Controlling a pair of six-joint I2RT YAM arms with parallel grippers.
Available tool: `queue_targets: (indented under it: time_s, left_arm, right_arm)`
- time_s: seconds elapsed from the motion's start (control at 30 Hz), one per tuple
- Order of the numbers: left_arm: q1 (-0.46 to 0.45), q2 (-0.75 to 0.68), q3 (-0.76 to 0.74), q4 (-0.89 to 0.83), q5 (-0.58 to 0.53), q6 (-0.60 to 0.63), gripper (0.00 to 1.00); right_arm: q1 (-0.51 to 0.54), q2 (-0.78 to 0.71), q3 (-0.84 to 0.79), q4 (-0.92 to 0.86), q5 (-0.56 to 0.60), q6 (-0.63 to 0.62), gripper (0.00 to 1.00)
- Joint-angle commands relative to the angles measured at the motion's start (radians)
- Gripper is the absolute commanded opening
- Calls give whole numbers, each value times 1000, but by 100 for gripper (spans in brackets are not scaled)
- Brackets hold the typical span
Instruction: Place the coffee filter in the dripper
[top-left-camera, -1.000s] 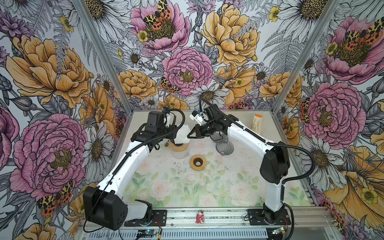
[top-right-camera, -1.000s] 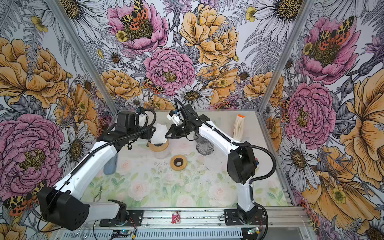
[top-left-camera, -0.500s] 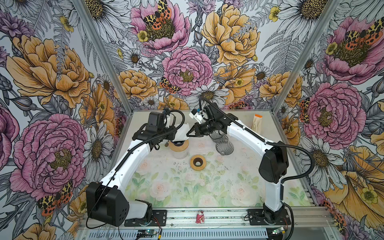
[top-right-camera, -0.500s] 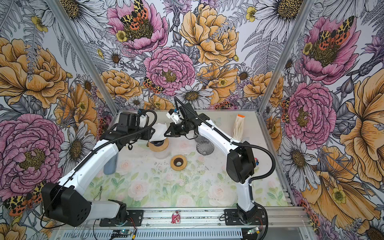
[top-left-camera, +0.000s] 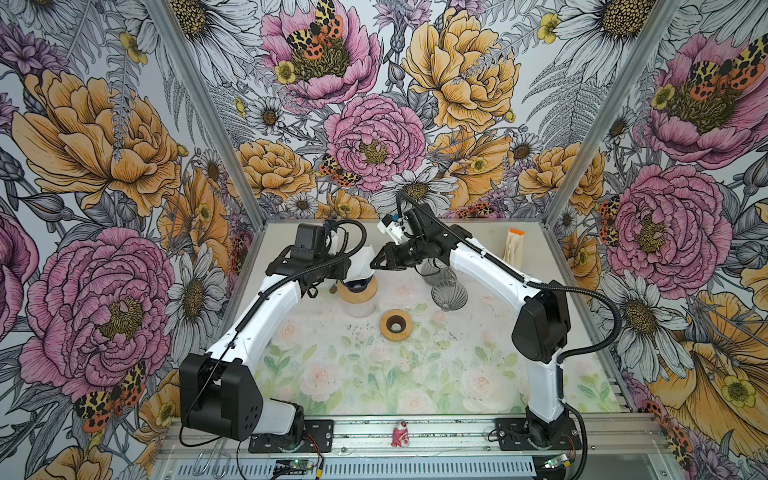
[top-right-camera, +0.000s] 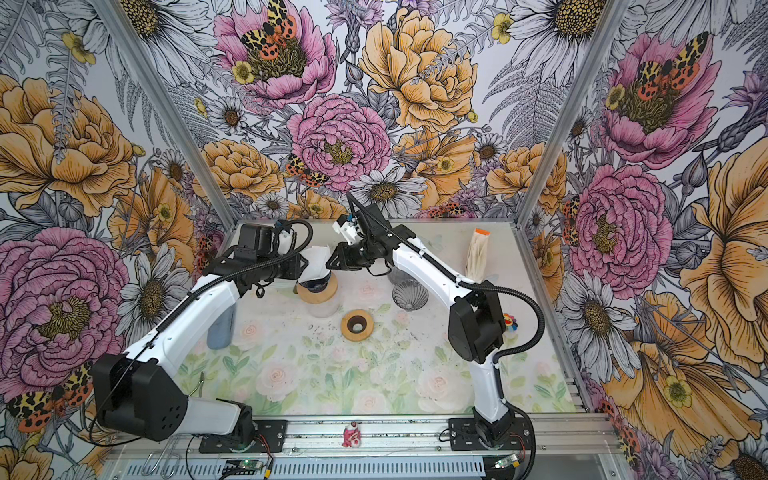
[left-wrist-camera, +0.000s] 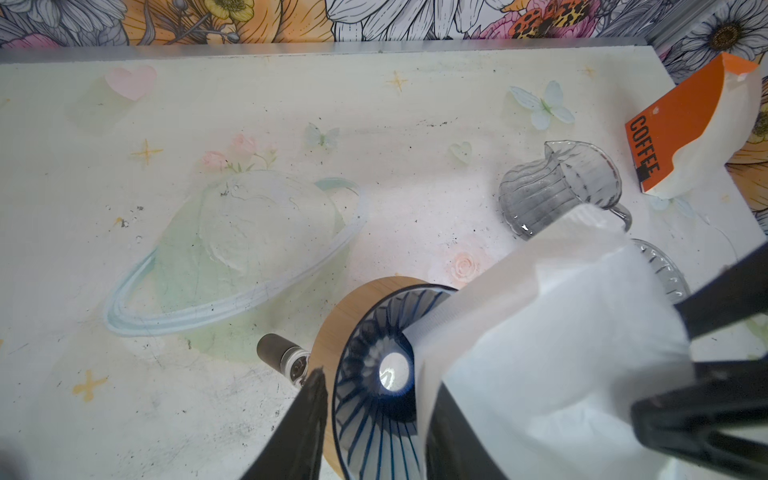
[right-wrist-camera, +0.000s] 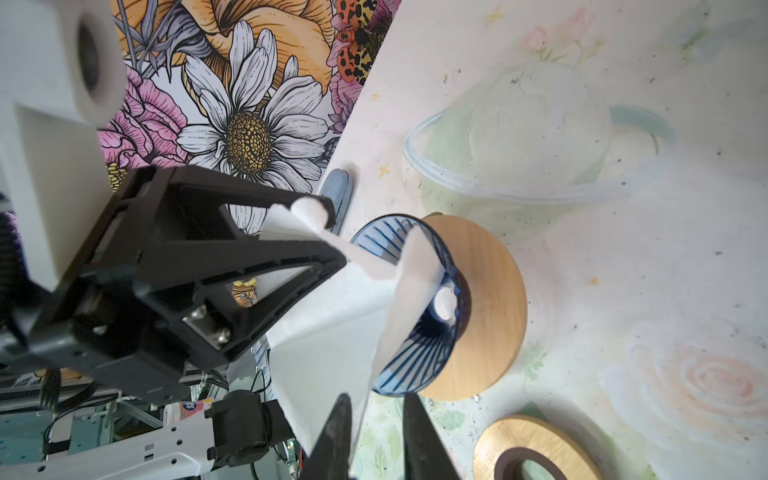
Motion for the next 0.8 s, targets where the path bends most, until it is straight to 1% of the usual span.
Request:
queue_targets:
  time_s: [0.0,0.17,0.43,0.53,0.77]
  left_arm:
    - [13,16,0,22,34,-19,39]
    - [17,32,11,22,44,-19,39]
    - [27,45,16,19,60,-16,40]
    - [30,45,15,13,58,-13,42]
    - [39,35,6,10,57,-17,47]
  right_arm:
    - [12,22,47,7,35,-5,27]
    - [20,43,70,7,61,-14,28]
    - [32,71,106,8,152,-43,29]
    - [37,76,112,7,170,-47,34]
    - [46,80,112,5,187,-62,41]
